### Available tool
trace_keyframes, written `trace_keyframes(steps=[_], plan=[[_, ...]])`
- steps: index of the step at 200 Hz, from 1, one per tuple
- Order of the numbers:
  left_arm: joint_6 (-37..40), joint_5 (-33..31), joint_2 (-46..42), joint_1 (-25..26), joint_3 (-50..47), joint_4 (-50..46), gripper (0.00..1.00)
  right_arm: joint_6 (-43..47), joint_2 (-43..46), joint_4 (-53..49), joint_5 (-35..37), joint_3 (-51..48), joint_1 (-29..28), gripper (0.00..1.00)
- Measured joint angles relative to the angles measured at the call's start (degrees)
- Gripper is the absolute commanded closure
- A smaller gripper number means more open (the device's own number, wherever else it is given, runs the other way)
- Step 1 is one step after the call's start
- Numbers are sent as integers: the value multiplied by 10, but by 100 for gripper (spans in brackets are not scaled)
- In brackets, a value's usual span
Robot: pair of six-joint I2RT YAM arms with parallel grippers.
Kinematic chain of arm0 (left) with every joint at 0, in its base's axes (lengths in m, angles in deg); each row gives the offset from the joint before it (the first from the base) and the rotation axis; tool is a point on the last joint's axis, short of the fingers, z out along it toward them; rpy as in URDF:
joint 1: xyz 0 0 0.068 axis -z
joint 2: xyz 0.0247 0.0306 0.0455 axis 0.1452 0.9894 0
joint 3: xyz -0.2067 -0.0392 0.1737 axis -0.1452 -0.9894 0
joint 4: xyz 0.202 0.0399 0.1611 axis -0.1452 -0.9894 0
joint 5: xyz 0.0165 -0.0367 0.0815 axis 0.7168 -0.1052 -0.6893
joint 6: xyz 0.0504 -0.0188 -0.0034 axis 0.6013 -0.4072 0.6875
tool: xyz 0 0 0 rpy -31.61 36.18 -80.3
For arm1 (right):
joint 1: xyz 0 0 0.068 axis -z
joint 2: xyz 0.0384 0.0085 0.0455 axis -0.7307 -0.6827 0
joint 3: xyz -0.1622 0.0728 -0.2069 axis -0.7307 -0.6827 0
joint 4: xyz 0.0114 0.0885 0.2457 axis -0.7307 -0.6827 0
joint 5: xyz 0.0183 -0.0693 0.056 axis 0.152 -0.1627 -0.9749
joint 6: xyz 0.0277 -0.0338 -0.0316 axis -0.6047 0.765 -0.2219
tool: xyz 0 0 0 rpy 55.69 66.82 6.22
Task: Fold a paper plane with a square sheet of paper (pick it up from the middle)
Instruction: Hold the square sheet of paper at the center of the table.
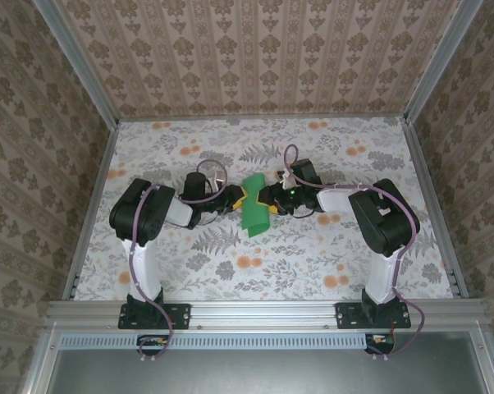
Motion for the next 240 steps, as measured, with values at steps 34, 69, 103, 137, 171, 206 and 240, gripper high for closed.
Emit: trace_keyframes(steps=[34, 69, 103, 137, 171, 206, 240], plan=[[4, 1, 0, 1, 0, -3, 89, 3, 0, -7, 1, 0, 0, 49], [8, -1, -2, 5, 0, -13, 95, 22, 0, -42, 11, 0, 2, 40], [32, -14, -25, 20, 0, -55, 96, 53, 12, -90, 33, 2, 6, 30], [68, -44, -68, 45, 0, -123, 96, 89, 42, -145, 60, 5, 14, 23], [90, -82, -92, 74, 1, -174, 96, 120, 49, -186, 78, 17, 21, 26], [96, -112, -94, 86, 0, -200, 96, 136, 48, -214, 78, 21, 22, 34], [105, -127, -94, 86, 1, -223, 95, 142, 37, -228, 78, 28, 21, 40]])
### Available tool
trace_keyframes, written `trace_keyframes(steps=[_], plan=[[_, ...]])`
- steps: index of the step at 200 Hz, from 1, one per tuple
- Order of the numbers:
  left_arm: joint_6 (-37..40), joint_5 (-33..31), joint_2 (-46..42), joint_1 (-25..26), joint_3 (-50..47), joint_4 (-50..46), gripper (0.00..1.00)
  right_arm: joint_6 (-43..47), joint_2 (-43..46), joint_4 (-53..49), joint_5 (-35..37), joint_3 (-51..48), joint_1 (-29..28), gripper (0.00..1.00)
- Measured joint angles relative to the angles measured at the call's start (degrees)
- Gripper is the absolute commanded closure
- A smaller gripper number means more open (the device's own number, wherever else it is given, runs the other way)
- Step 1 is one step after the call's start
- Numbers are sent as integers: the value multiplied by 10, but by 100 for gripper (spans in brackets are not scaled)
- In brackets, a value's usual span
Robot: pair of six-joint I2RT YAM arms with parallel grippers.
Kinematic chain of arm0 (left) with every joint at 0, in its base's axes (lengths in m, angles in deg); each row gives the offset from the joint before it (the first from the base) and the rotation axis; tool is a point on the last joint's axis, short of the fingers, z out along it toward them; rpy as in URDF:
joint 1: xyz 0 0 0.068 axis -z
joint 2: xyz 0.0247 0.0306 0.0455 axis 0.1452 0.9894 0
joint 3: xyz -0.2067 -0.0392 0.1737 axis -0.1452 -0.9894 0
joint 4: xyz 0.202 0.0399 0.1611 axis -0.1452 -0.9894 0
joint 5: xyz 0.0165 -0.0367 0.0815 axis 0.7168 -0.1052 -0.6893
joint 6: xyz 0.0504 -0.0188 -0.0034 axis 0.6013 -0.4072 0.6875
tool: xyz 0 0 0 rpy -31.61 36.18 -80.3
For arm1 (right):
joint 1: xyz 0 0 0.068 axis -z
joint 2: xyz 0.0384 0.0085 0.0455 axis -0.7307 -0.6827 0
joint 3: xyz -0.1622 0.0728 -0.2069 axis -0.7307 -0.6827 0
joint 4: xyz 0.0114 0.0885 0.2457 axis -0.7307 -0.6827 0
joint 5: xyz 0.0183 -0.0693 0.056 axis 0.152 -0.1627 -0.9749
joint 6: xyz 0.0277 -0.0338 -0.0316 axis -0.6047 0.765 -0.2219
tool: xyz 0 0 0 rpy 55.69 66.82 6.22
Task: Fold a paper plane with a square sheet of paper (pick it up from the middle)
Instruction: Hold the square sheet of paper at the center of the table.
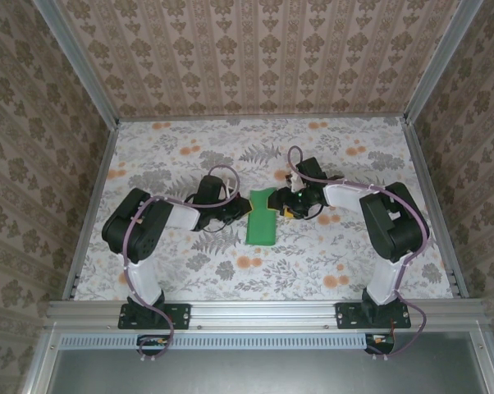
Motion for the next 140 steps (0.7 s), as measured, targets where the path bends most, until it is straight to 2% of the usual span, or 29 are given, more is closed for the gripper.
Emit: trace_keyframes(steps=[97, 115, 140], plan=[[55, -25, -11, 0, 39, -102, 89, 3, -31, -35, 21, 31, -18, 51], [60, -28, -11, 0, 42, -116, 81, 2, -35, -48, 33, 38, -20, 54], [70, -36, -18, -1, 47, -143, 61, 5, -38, -63, 52, 45, -24, 57]])
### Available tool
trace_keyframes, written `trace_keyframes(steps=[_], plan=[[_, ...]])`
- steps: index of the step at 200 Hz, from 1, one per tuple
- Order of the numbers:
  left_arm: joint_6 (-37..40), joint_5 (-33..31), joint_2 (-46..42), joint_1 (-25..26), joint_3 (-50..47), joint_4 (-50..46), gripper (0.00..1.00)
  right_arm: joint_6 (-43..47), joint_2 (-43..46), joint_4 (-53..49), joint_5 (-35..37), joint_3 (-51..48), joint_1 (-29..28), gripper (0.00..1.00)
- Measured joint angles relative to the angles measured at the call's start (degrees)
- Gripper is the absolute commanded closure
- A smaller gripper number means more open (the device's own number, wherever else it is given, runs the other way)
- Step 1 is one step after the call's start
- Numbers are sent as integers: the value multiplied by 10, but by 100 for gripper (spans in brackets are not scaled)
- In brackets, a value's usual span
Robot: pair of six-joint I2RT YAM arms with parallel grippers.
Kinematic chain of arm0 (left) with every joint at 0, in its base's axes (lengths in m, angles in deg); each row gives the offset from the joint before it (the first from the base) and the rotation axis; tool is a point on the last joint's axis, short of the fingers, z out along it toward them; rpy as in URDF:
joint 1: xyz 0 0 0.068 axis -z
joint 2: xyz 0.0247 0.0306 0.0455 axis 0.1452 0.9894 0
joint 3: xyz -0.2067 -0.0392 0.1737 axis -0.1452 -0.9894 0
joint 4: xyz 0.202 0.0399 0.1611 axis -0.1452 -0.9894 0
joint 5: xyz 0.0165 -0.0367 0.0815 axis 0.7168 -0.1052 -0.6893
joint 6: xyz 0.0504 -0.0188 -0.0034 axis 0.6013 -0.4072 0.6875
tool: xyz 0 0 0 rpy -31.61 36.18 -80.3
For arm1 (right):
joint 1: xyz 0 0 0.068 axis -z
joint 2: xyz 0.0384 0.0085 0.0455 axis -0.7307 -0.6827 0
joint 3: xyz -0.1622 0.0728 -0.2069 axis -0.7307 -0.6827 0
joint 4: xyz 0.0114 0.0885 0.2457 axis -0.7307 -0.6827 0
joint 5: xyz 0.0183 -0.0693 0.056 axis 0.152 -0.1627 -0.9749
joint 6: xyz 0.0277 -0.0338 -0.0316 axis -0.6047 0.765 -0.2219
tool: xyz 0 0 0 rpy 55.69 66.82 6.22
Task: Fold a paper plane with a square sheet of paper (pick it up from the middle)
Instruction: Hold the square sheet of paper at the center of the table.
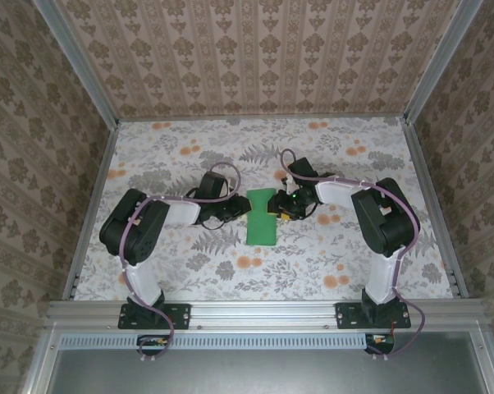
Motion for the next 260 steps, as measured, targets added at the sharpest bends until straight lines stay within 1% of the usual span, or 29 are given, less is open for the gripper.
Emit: trace_keyframes(steps=[25, 39, 79, 87, 95, 118, 165, 185, 232, 260], plan=[[5, -13, -35, -9, 2, -31, 47, 3, -3, -14, 17, 8, -3, 58], [10, -26, -61, -18, 2, -50, 41, 5, -6, -22, 26, 13, -5, 58], [31, -92, -138, -40, 4, -109, 22, 4, -11, -37, 38, 23, -8, 58], [35, -104, -147, -43, 4, -118, 19, 1, -12, -38, 40, 24, -9, 58], [38, -115, -154, -44, 4, -126, 12, -3, -12, -39, 42, 25, -9, 57], [54, -141, -161, -45, 4, -144, 0, -12, -12, -39, 48, 26, -11, 57], [100, -177, -161, -45, 8, -188, 0, -30, -15, -44, 59, 31, -14, 56], [112, -186, -161, -45, 10, -191, 0, -31, -18, -53, 63, 38, -15, 57], [118, -182, -160, -45, 10, -183, 0, -31, -28, -75, 66, 54, -15, 57], [118, -166, -155, -45, 10, -165, 0, -29, -32, -81, 66, 58, -15, 57]])
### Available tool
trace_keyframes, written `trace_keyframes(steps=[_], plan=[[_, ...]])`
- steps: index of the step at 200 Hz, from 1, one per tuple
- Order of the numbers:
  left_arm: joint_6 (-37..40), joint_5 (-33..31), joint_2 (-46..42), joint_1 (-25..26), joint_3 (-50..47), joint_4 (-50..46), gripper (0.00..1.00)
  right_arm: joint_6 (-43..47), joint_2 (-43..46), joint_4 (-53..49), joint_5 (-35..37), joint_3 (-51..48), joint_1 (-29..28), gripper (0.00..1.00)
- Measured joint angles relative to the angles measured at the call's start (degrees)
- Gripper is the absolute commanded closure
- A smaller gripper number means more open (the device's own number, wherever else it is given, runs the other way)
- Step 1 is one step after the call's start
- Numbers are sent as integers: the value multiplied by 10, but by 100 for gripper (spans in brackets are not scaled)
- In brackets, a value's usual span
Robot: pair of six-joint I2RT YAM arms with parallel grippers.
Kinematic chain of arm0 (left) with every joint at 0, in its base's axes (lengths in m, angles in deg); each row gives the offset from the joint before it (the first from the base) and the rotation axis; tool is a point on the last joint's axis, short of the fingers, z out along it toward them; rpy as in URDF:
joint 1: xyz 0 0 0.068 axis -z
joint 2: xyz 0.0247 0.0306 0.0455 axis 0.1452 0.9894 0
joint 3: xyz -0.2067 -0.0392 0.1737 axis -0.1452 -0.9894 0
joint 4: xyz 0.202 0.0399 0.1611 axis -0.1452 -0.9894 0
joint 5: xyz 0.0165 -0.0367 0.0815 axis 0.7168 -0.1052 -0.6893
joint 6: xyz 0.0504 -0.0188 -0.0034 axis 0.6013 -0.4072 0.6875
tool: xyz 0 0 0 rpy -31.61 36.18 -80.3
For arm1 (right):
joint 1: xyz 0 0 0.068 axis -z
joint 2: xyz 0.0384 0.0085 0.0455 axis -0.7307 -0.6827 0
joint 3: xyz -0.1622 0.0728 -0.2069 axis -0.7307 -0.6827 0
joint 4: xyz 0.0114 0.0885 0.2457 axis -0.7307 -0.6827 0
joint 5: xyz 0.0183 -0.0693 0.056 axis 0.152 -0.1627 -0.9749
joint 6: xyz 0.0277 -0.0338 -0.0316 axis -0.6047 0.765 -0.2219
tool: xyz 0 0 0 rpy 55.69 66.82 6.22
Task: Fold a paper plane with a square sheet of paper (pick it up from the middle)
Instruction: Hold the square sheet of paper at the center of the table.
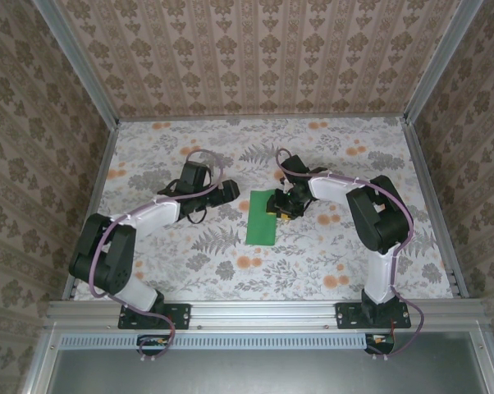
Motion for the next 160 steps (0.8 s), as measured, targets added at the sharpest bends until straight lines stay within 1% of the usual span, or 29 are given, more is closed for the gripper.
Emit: trace_keyframes(steps=[82, 137, 160], plan=[[2, 44, 41, 15, 16, 23, 5, 11, -2, -2, 0, 1, 0, 57], [2, 59, 62, 20, 23, 26, 8, 11, -9, -13, 0, 9, 0, 56], [2, 59, 64, 20, 27, 26, 9, 11, -12, -18, 2, 12, 0, 59]])
